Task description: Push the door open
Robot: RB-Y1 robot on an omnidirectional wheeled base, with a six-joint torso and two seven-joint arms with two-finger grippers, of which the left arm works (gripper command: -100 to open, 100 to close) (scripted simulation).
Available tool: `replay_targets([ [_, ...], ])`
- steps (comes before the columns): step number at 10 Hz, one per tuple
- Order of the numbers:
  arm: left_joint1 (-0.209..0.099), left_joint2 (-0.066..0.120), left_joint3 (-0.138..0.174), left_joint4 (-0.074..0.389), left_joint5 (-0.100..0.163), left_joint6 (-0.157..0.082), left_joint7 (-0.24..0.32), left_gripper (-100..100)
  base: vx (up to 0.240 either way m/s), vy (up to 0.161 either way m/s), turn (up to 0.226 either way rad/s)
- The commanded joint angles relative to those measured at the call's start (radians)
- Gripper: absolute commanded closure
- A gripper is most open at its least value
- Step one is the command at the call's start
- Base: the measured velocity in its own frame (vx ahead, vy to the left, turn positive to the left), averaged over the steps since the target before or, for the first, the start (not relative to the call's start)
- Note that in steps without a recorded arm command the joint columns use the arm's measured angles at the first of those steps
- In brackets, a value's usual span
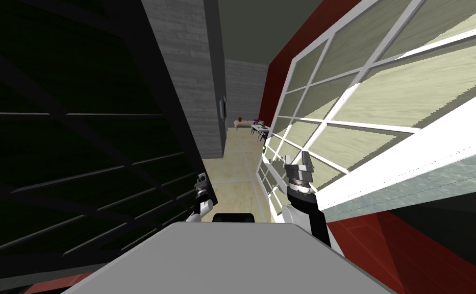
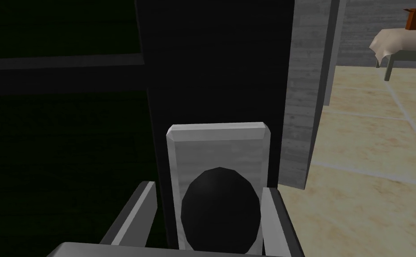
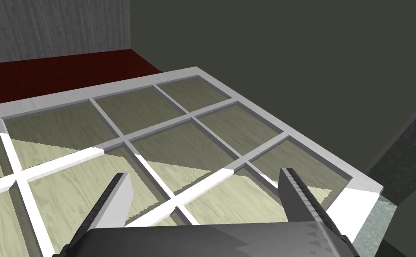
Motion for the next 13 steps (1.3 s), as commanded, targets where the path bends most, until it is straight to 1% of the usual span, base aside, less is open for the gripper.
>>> replay_targets([
  [1,0.001,0.0,0.033,0.009,0.003,-0.026,0.004,100,0.152,-0.009,0.011],
  [3,0.009,-0.018,0.057,-0.003,0.003,-0.025,-0.006,100,0.183,0.003,0.052],
  [4,0.014,-0.031,0.071,-0.009,0.003,-0.025,-0.011,100,0.201,-0.018,0.04],
  [6,0.014,-0.031,0.071,-0.009,0.003,-0.025,-0.011,100,0.095,-0.002,0.016],
  [7,0.017,-0.039,0.078,-0.013,0.003,-0.025,-0.014,100,0.04,0.01,0.003],
  [8,0.009,-0.036,0.072,-0.001,0.002,-0.03,-0.009,100,0.024,0.0,-0.004],
  [9,0.01,-0.005,0.089,-0.002,0.014,-0.031,-0.015,100,0.107,0.005,0.004],
  [10,0.01,-0.005,0.089,-0.002,0.014,-0.031,-0.015,100,0.146,-0.001,0.039],
  [11,0.01,0.01,0.101,-0.002,0.023,-0.032,-0.017,100,0.158,0.018,0.045],
  [12,0.01,0.019,0.11,-0.002,0.029,-0.033,-0.019,100,0.203,0.008,0.052],
  [13,0.01,0.019,0.11,-0.002,0.029,-0.033,-0.019,100,0.157,0.017,0.025],
])
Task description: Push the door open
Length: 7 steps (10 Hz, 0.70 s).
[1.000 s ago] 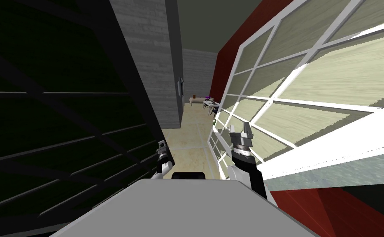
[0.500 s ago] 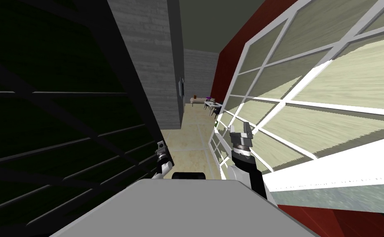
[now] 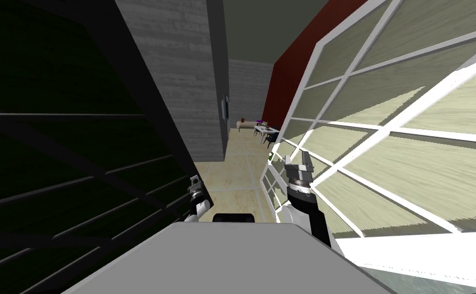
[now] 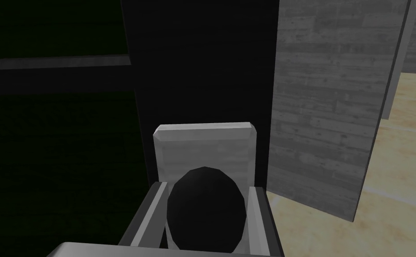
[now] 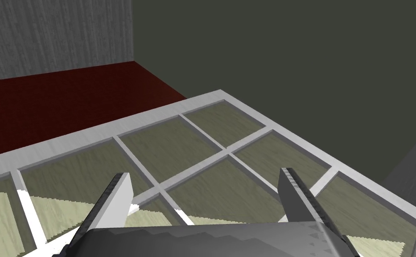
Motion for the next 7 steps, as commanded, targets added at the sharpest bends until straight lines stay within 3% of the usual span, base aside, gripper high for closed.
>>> replay_targets([
  [1,0.011,0.015,0.022,-0.026,0.014,0.0,-0.012,100,0.171,0.04,0.043],
  [4,0.011,0.019,0.046,-0.026,0.031,-0.003,-0.017,100,0.174,-0.001,0.057],
  [7,0.011,0.0,0.078,-0.025,0.055,-0.007,-0.024,100,0.203,0.034,0.077],
])
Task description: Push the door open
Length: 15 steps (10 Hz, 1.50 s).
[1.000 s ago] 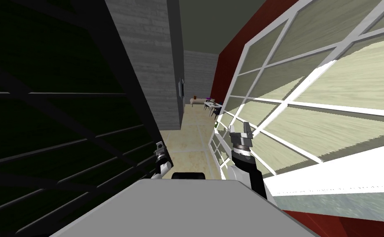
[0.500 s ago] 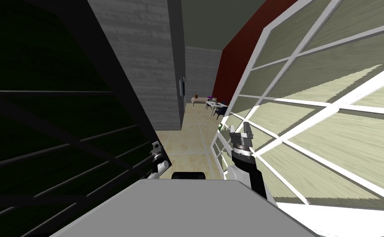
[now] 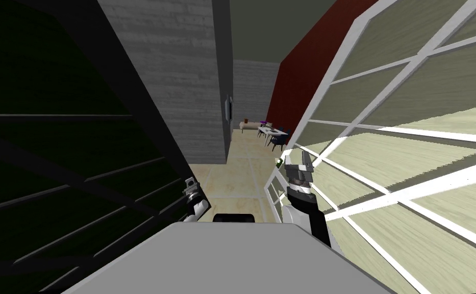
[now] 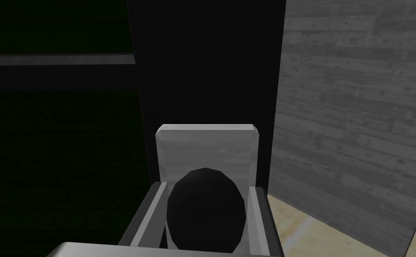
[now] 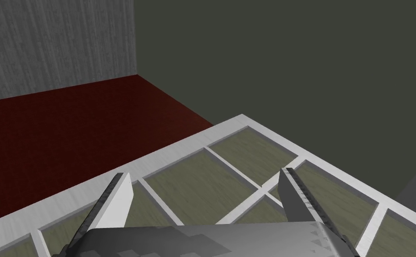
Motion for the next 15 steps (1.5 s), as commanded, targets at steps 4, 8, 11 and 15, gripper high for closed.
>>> replay_targets([
  [4,0.006,0.019,0.029,-0.013,0.021,-0.001,-0.007,100,0.124,0.025,0.023],
  [8,0.007,0.04,0.07,-0.009,0.054,-0.006,-0.014,100,0.192,0.041,0.058],
  [11,0.009,0.044,0.101,-0.006,0.079,-0.01,-0.02,100,0.202,0.086,0.062],
  [15,0.01,0.039,0.126,-0.004,0.099,-0.013,-0.024,100,0.154,0.036,0.049],
])
